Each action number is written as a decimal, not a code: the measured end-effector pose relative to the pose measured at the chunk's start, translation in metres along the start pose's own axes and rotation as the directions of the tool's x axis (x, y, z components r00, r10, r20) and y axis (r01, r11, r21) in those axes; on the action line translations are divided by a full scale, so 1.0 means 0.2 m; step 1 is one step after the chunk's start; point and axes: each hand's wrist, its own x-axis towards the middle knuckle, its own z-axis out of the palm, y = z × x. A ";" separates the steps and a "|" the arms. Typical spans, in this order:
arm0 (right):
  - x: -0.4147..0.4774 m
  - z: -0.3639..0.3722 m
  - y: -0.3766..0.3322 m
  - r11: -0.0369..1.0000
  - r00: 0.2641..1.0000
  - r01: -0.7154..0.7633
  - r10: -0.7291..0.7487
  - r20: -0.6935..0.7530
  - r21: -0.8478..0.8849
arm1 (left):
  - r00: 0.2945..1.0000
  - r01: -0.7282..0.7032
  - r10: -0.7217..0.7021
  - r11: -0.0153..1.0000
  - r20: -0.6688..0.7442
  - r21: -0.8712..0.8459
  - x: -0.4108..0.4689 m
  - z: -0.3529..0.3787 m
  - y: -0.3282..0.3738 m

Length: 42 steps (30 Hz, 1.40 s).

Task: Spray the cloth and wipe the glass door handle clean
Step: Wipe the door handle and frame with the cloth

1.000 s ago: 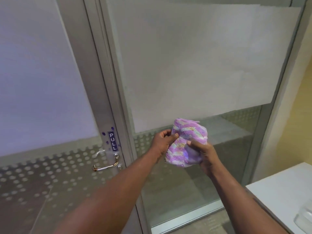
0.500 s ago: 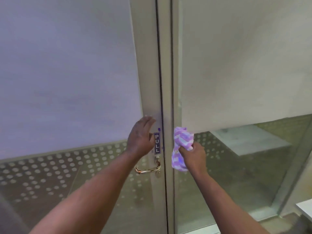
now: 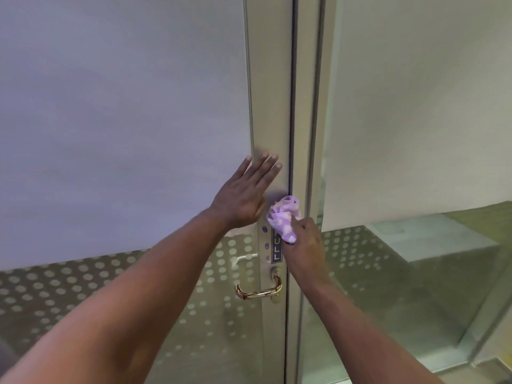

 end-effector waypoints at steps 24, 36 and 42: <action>-0.04 0.11 0.11 0.946 0.925 0.090 0.037 0.377 -0.313 | 0.987 -0.047 0.053 0.998 -0.152 0.041 0.13 0.13 -0.05; -0.14 0.17 0.23 0.931 0.873 0.064 0.122 0.472 -0.359 | 0.989 -0.027 0.036 0.998 -0.147 0.061 0.14 0.15 -0.05; -0.17 0.18 0.29 0.932 0.832 0.062 0.150 0.534 -0.358 | 0.986 -0.022 0.030 0.998 -0.163 0.055 0.14 0.16 -0.05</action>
